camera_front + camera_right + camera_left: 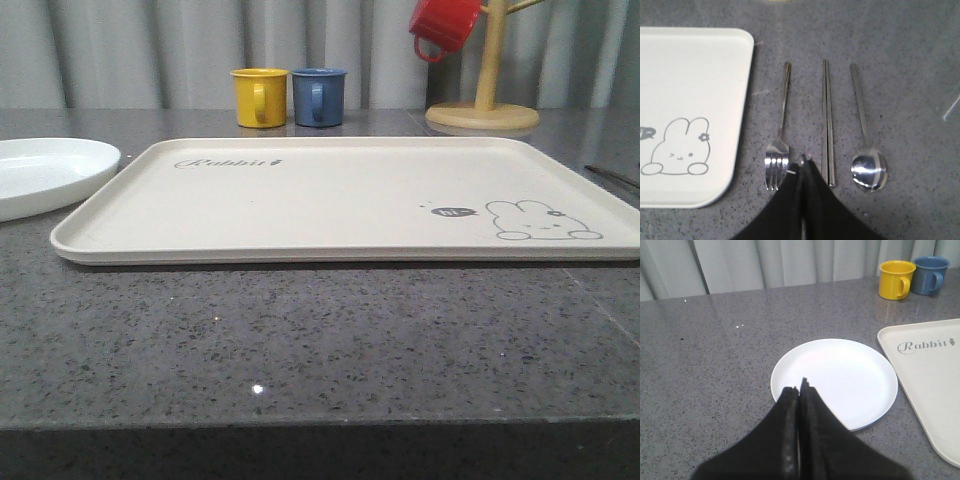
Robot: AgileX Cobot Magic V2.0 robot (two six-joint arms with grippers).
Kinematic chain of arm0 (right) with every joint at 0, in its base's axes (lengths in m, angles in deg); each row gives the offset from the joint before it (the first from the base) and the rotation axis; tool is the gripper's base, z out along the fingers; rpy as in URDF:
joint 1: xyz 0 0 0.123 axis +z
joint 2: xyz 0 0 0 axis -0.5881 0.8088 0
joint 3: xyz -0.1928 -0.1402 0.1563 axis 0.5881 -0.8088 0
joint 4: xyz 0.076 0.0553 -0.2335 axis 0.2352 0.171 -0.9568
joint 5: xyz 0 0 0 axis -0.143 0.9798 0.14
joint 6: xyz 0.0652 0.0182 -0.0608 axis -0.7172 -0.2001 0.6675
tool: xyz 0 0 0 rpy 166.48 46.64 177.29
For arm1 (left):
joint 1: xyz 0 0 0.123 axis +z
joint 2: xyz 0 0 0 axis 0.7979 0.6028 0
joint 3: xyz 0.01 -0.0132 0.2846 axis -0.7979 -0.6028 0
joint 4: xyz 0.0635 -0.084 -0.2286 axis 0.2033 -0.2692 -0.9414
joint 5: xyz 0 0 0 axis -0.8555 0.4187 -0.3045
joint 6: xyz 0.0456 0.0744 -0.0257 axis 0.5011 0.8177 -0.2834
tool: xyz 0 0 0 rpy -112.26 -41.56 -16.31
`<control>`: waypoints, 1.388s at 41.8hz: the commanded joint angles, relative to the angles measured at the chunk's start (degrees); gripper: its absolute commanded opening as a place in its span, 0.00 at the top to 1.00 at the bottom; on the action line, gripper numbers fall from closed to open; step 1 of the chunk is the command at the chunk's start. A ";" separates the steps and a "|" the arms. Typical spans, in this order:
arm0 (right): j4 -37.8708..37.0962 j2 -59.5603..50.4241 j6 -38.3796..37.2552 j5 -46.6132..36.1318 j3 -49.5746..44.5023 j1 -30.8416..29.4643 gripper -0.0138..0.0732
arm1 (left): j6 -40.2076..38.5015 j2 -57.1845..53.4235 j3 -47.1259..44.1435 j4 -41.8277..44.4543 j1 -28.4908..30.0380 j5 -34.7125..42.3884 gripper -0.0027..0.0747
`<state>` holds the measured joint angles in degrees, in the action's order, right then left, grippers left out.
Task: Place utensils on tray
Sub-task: 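Lower the left gripper toward the rim of the white plate, then grasp the white plate rim with the left gripper and lift it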
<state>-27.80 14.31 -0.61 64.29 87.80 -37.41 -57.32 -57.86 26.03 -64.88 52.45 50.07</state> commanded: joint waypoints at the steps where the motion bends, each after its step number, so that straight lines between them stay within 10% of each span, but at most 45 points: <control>1: -0.12 1.71 -0.07 -2.07 2.09 -0.15 0.71 | -0.14 1.92 1.54 -0.72 -0.28 3.47 0.93; 8: -0.12 3.15 -0.01 -1.65 2.09 -0.15 0.35 | -0.14 5.36 1.66 -0.22 -0.28 3.08 0.50; 13: -0.12 3.15 -0.01 -1.65 2.09 -0.15 0.32 | -0.14 8.96 3.86 0.36 -0.28 -1.08 0.29; 29: -0.12 3.15 -0.01 -1.59 2.09 -0.15 0.32 | -0.14 32.06 17.07 4.24 2.45 -10.99 0.28; 42: -0.12 3.15 -0.01 -1.59 2.09 -0.15 0.32 | 19.18 51.80 28.49 -24.03 15.14 -13.72 0.28; 58: -0.12 3.15 -0.01 -1.59 2.09 -0.15 0.32 | 21.09 63.70 32.99 -25.97 15.54 -12.19 0.28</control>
<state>-27.80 17.44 -0.61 65.82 87.80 -37.41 -36.63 6.79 57.05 -88.79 67.79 35.31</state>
